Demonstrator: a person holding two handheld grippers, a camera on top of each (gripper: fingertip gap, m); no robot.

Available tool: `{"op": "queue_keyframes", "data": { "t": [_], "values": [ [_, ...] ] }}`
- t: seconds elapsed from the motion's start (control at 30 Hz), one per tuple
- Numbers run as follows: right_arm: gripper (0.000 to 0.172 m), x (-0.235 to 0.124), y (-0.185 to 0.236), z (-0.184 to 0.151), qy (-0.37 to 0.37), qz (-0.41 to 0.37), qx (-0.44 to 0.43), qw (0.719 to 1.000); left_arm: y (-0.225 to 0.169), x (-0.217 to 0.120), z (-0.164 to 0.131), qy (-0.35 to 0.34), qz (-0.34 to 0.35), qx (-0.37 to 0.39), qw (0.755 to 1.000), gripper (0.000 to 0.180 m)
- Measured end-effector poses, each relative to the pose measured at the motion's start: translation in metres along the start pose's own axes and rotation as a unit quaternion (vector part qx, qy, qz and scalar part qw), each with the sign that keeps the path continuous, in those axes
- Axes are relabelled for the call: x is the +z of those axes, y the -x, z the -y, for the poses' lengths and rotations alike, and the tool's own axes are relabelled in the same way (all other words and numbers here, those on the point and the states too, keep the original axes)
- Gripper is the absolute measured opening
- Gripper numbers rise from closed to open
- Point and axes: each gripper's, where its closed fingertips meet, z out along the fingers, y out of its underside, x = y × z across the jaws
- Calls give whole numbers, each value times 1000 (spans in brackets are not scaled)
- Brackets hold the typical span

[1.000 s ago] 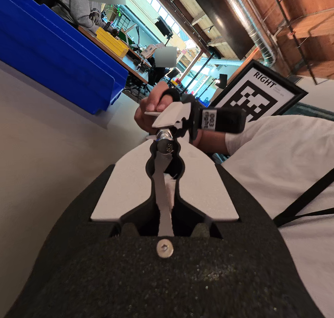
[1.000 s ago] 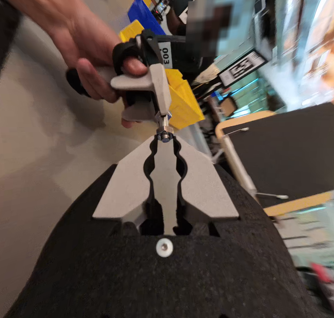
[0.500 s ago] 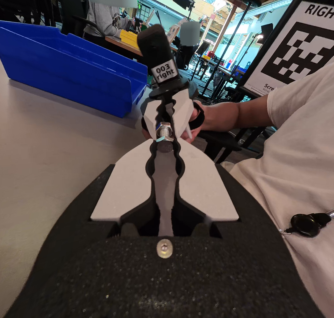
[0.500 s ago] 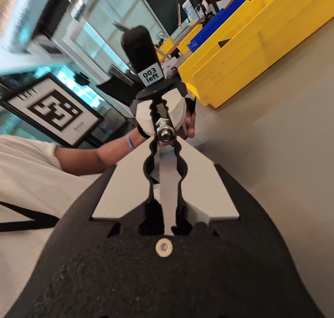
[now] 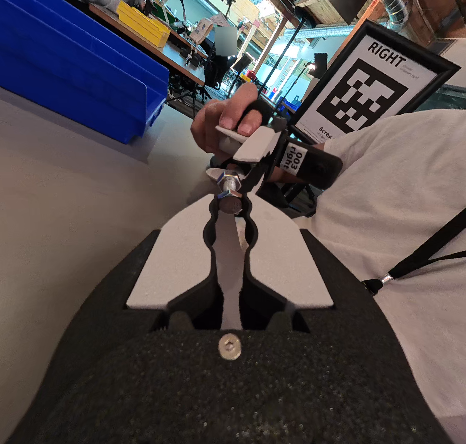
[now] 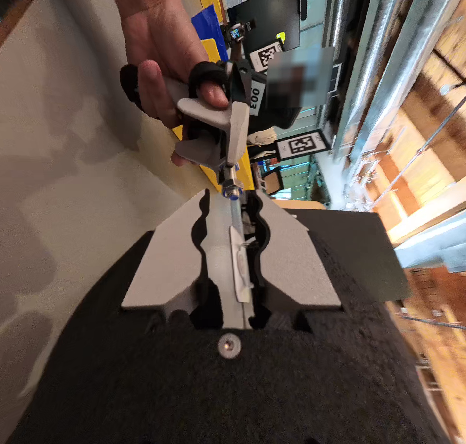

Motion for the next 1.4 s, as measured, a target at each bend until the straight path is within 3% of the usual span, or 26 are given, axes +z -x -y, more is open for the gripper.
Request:
{"op": "queue_keyframes", "data": {
  "t": [0.2, 0.27, 0.33, 0.4, 0.5, 0.57, 0.63, 0.67, 0.7, 0.77, 0.8, 0.93, 1.0, 1.07, 1.13, 1.2, 1.4],
  "values": [
    [18, 4, 5, -3, 8, 27, 30, 999, 2, 5, -6, 17, 6, 0, 1000, 18],
    [18, 6, 9, -5, 7, 68, 121, 990, 4, 5, -8, 25, 16, 7, 1000, 18],
    [17, 7, 10, -5, -1, 117, 262, 958, 6, 4, -8, 27, 27, 22, 999, 18],
    [17, 9, 15, -7, -4, 191, 441, 877, 9, 2, -9, 32, 41, 37, 998, 17],
    [17, 10, 21, -7, -12, 298, 688, 662, 14, 1, -13, 44, 55, 45, 997, 18],
    [17, 12, 18, -7, -32, 323, 786, 527, 15, 0, -10, 36, 59, 48, 996, 18],
    [17, 12, 14, -4, -50, 337, 828, 445, 13, -1, -7, 28, 53, 49, 997, 18],
    [18, 11, 12, -2, -61, 341, 831, 435, 11, -1, -6, 24, 49, 49, 997, 18],
    [22, 10, 12, 0, -68, 345, 825, 442, 10, -2, -5, 22, 48, 48, 997, 18],
    [35, 9, 13, 4, -66, 351, 795, 490, 9, -4, -6, 20, 43, 40, 998, 18],
    [39, 10, 16, 1, -55, 343, 769, 537, 8, -5, -5, 15, 39, 33, 999, 18],
    [42, 12, 10, -30, 11, 202, 546, 813, 12, -9, 0, -5, 30, -6, 1000, 18],
    [42, 10, 3, -32, 31, 136, 405, 904, 15, -10, 1, -13, 28, -27, 999, 18],
    [42, 7, -4, -26, 44, 77, 253, 963, 17, -11, 3, -24, 25, -47, 998, 18],
    [41, 7, -9, -19, 51, 13, 105, 993, 19, -12, 5, -34, 21, -64, 997, 17],
    [42, 9, -1, -14, 61, 1, 19, 998, 20, -12, 5, -35, 20, -71, 997, 17],
    [35, 15, 9, -9, 67, -12, -84, 994, 15, -9, 5, -37, 4, -79, 996, 17]
  ]
}}
